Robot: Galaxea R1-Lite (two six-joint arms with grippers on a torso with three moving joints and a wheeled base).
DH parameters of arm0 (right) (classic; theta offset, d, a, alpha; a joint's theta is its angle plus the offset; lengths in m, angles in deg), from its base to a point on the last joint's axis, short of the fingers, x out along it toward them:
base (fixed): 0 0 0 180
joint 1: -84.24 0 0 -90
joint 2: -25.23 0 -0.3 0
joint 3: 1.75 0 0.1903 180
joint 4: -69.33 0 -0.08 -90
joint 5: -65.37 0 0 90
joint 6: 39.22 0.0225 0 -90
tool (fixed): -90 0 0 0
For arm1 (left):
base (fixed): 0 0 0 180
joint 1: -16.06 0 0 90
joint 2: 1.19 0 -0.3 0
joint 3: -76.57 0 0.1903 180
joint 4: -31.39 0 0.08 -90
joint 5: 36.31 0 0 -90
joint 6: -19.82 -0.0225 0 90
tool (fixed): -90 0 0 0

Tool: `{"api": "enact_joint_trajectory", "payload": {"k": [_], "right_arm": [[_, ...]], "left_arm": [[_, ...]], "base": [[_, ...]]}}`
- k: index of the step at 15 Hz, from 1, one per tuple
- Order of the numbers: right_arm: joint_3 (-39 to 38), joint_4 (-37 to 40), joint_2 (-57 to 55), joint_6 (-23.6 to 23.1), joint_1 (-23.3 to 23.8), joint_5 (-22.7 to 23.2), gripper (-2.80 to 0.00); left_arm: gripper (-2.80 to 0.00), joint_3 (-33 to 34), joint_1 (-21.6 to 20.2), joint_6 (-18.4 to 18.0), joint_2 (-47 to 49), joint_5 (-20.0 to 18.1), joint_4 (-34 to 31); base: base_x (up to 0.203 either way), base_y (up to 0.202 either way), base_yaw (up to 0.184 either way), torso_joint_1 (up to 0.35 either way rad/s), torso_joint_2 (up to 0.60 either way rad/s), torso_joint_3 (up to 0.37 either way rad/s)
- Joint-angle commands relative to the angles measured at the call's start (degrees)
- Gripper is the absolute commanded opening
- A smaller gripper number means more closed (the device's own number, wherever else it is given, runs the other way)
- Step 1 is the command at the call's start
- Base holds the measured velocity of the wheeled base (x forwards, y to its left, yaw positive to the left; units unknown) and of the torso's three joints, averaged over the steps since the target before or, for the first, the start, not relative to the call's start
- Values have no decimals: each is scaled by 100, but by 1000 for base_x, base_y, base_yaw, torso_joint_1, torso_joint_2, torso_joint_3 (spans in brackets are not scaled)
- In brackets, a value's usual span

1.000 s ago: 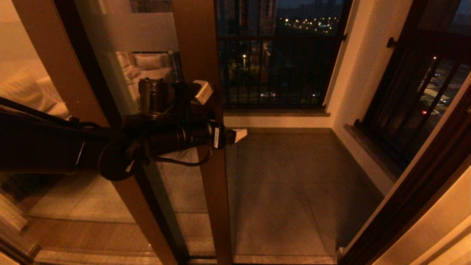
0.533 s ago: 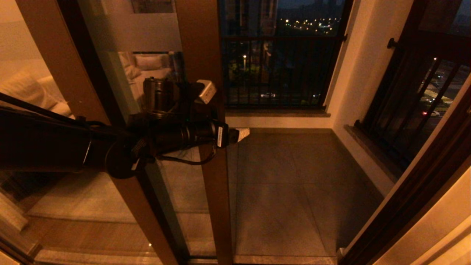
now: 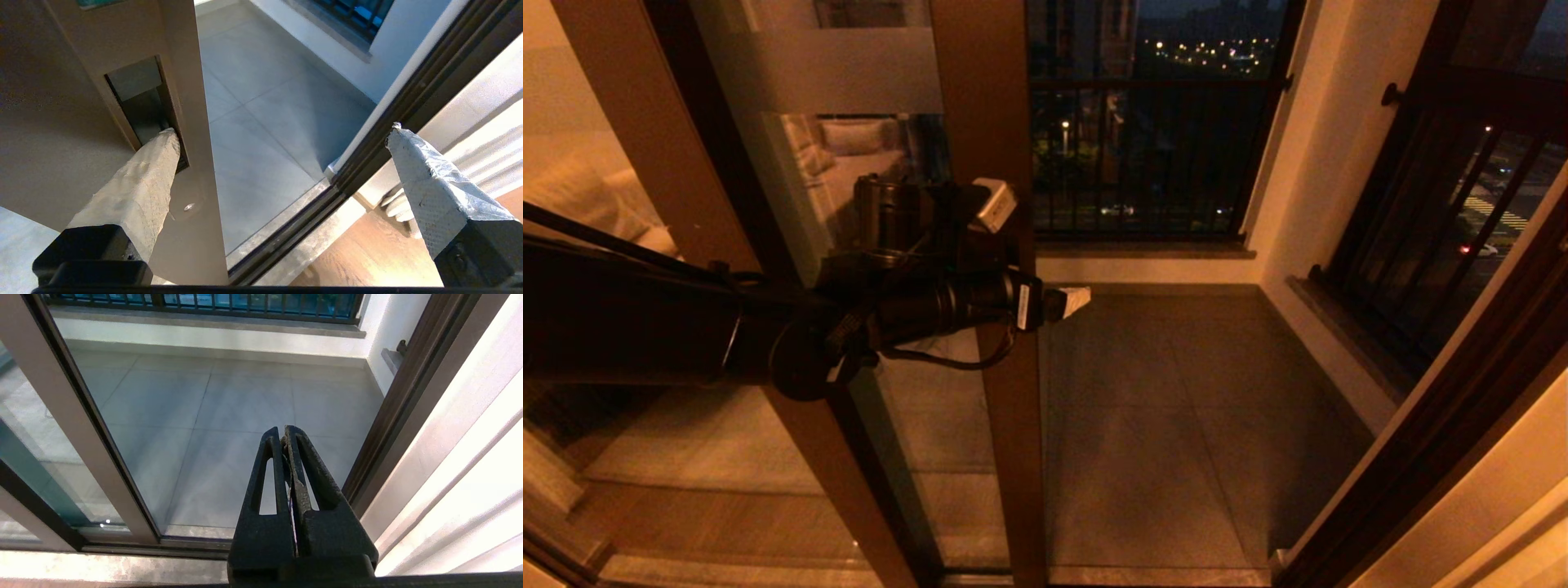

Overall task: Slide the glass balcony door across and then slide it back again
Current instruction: Close the slid door

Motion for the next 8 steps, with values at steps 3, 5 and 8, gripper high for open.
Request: {"api": "enact_joint_trajectory", "payload": {"k": [3, 5, 8], "right_arm": [[-18, 0, 4, -2, 0, 3, -280], [-18, 0, 4, -2, 0, 3, -280], [-18, 0, 4, -2, 0, 3, -280]], "left_arm": [[0, -66, 74, 11, 30, 17, -19], [0, -131, 113, 11, 60, 17, -19], [0, -190, 187, 11, 108, 17, -19]], "base": [[0, 0, 0, 0, 0, 0], [0, 0, 0, 0, 0, 0], [0, 0, 0, 0, 0, 0]]}}
